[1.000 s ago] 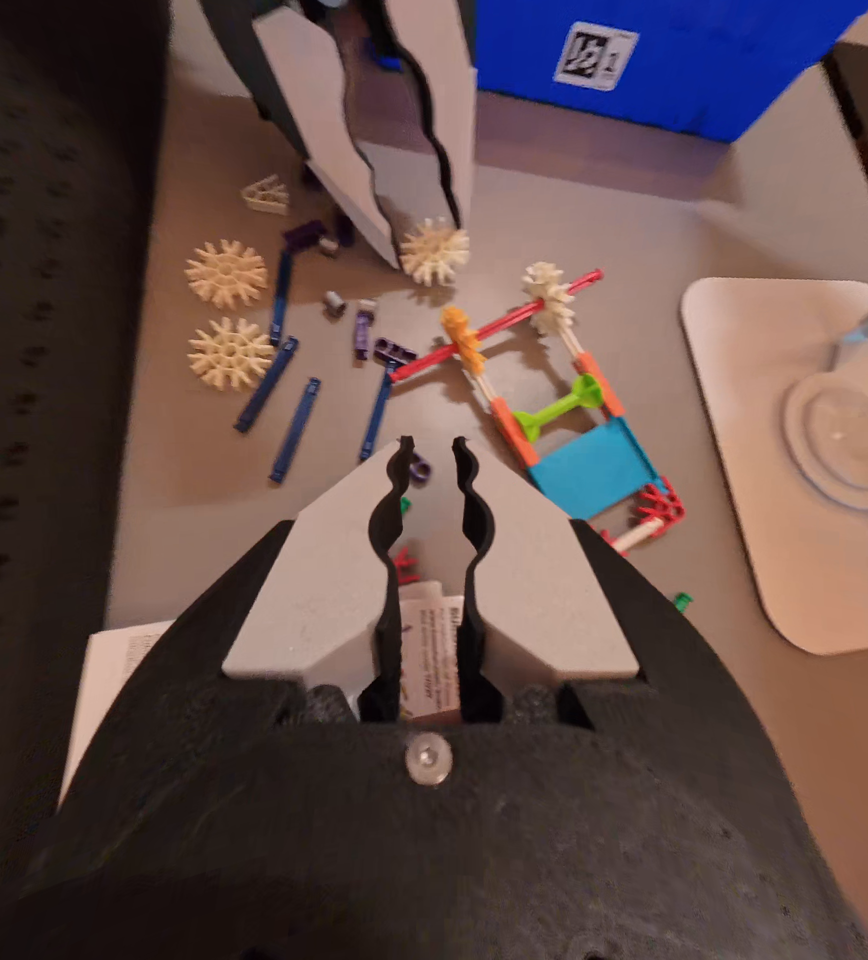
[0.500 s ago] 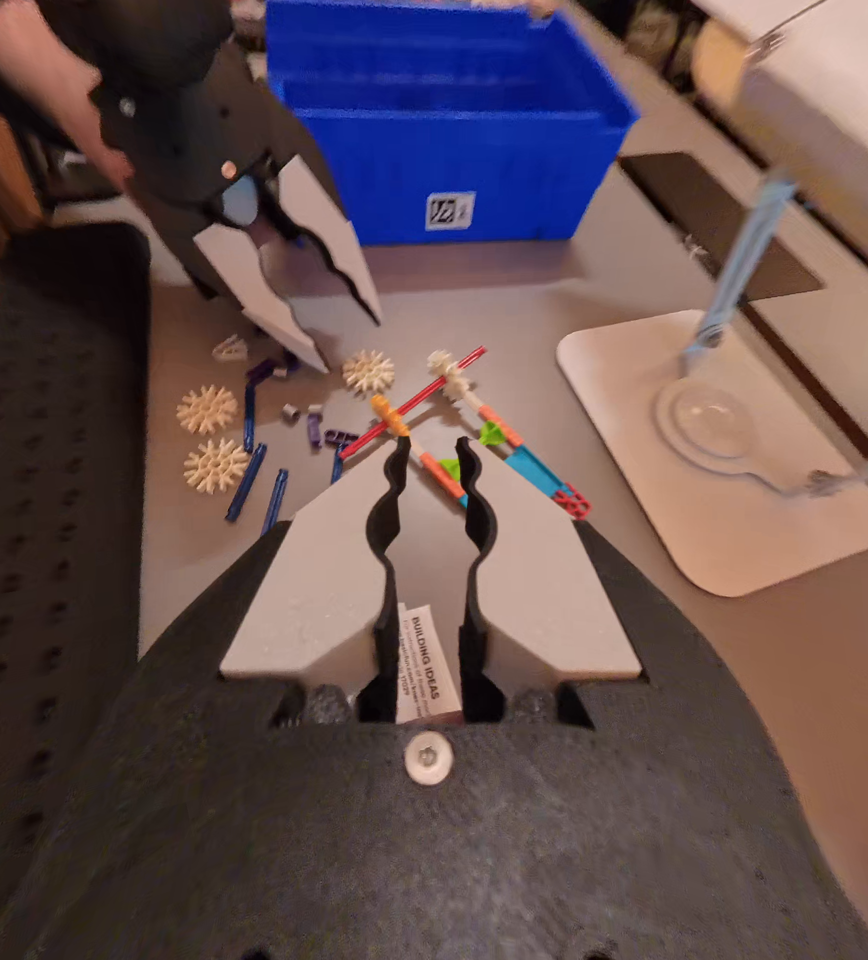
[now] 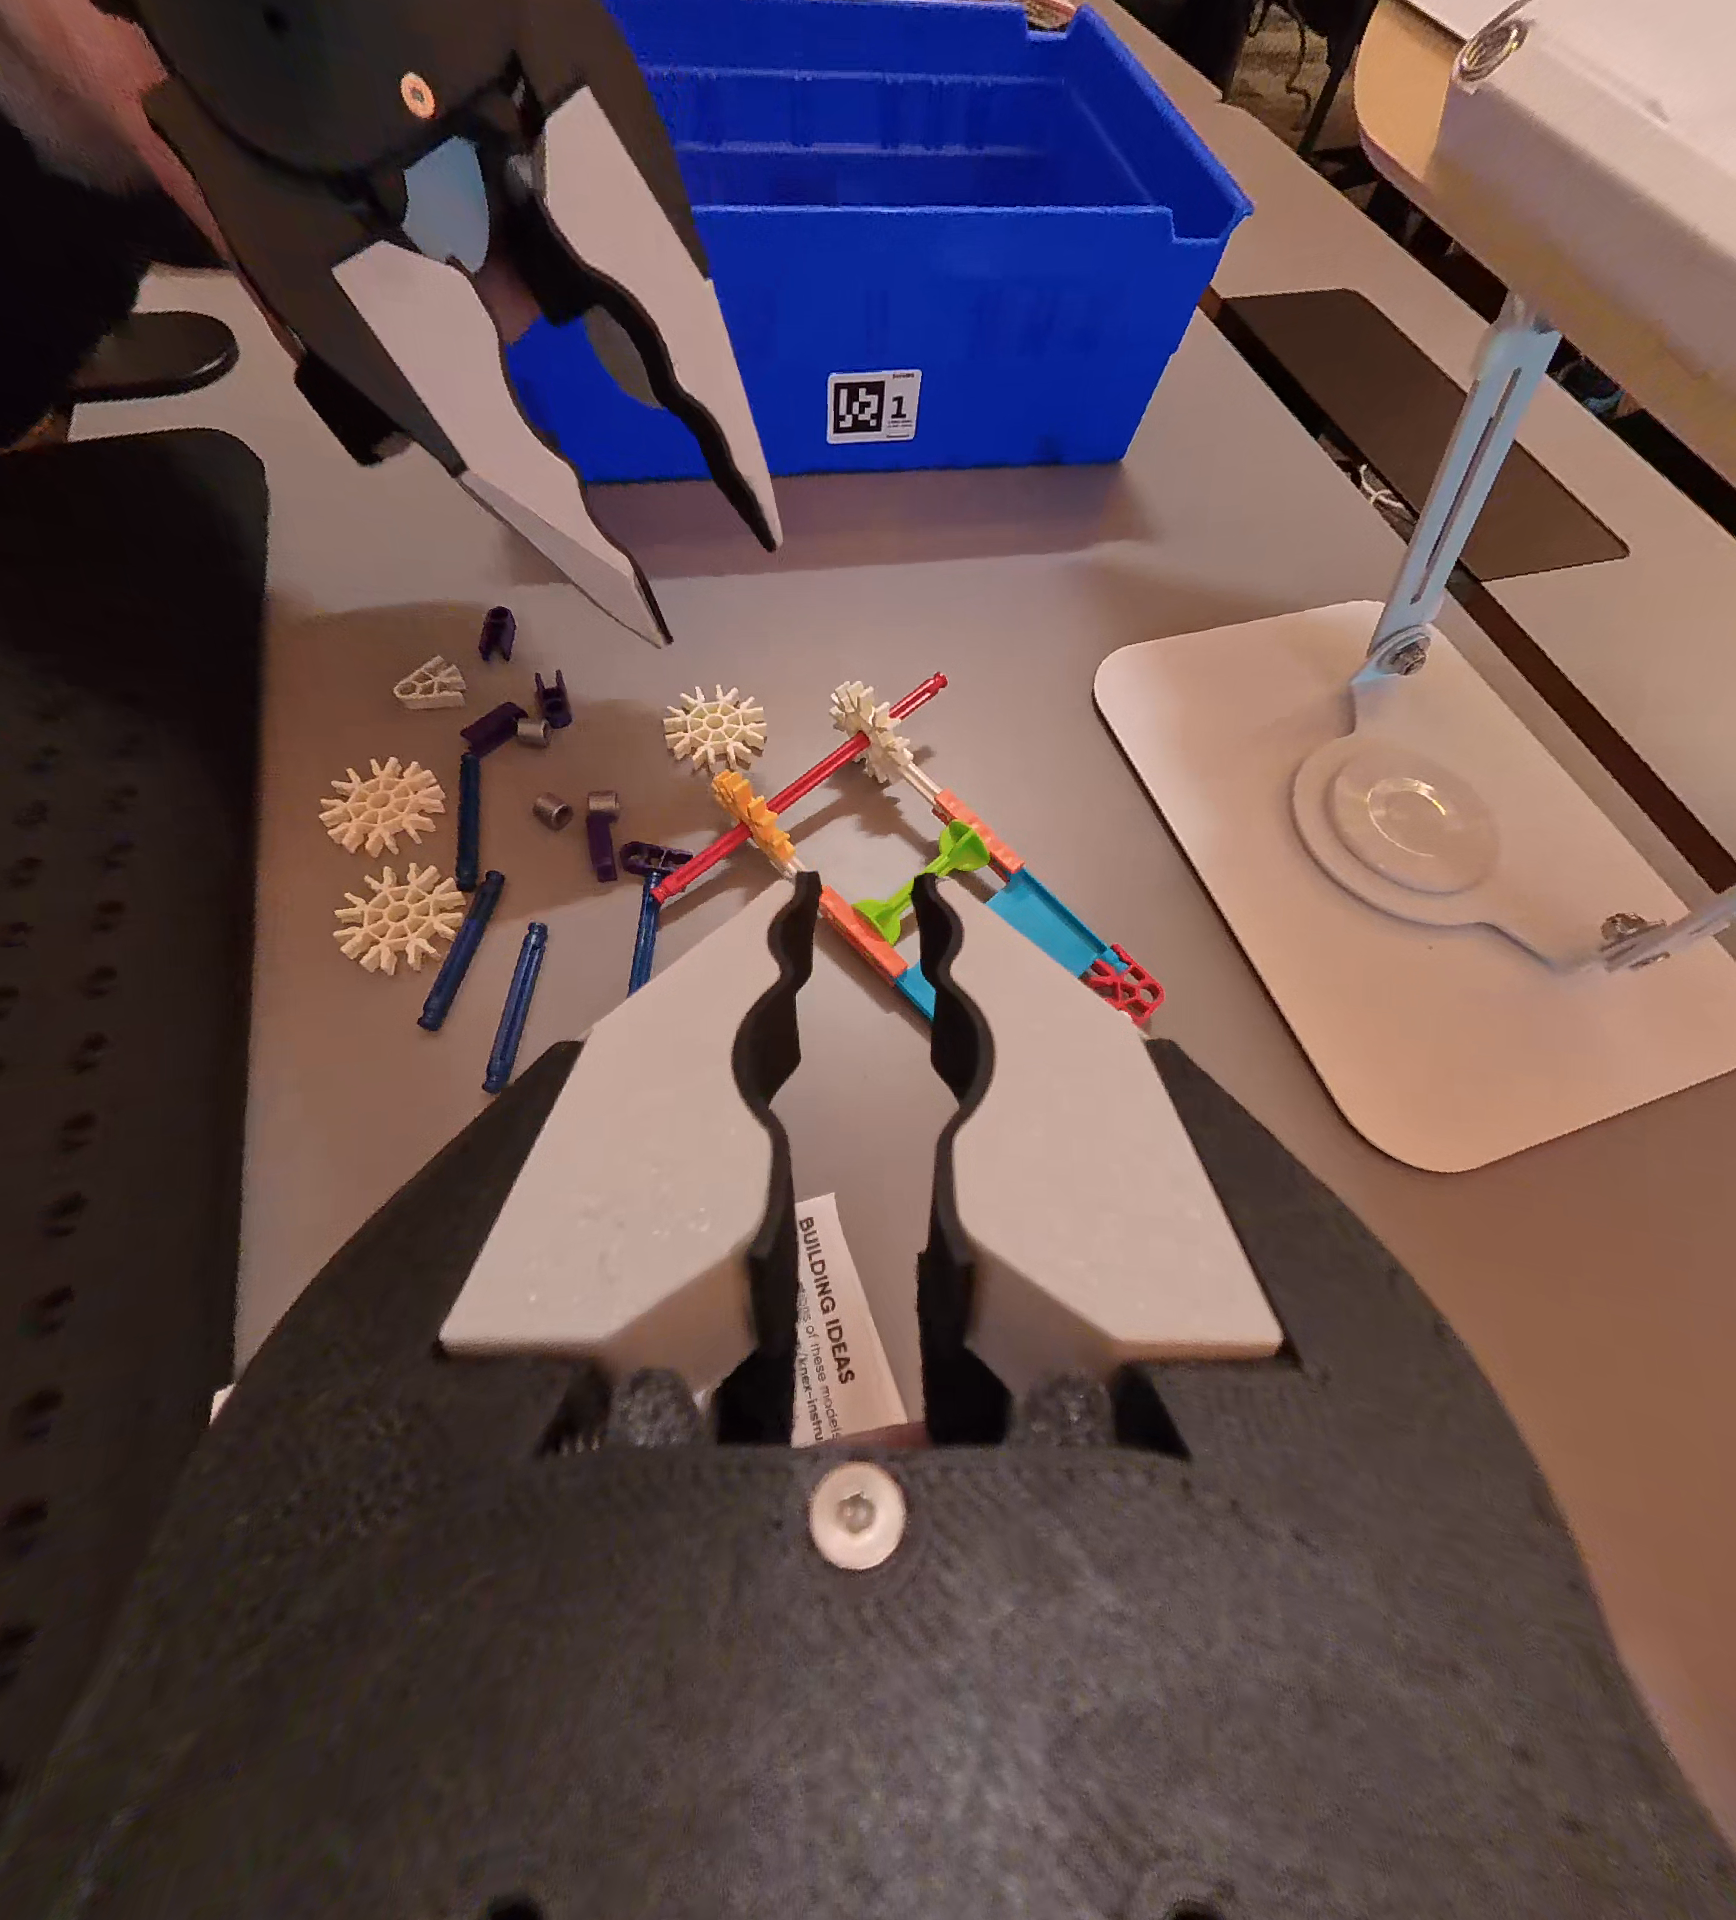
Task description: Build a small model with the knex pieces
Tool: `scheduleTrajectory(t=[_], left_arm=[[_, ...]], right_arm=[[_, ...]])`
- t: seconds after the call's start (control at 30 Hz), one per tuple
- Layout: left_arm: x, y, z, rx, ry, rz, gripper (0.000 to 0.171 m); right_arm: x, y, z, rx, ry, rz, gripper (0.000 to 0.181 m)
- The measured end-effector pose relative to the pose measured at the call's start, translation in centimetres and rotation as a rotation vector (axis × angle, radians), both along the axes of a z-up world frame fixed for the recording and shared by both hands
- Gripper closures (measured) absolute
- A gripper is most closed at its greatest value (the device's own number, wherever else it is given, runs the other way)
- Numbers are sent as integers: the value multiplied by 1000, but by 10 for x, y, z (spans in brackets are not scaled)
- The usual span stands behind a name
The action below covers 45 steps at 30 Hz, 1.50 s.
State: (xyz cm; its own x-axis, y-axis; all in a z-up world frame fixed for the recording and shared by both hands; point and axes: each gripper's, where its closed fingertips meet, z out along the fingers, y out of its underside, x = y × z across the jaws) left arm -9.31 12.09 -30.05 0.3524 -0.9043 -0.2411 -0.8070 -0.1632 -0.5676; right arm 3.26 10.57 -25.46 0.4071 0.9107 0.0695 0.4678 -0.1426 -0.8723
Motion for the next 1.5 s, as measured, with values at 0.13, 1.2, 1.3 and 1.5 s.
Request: scheduleTrajectory(t=[0.13, 1.2, 1.3, 1.5], left_arm=[[-6, 2, -14, 31, -72, 54, 126], [-15, -8, -48, 7, -178, 34, 119], [-16, -10, -52, -12, -166, 32, 121], [-16, -12, -56, -24, -157, 25, 125]], right_arm=[[-2, -3, -2, -11, -1, 15, 163], [3, 11, 0, -53, 23, -99, 163], [4, 10, 0, -53, 22, -97, 163], [6, 10, -1, -54, 15, -99, 163]])
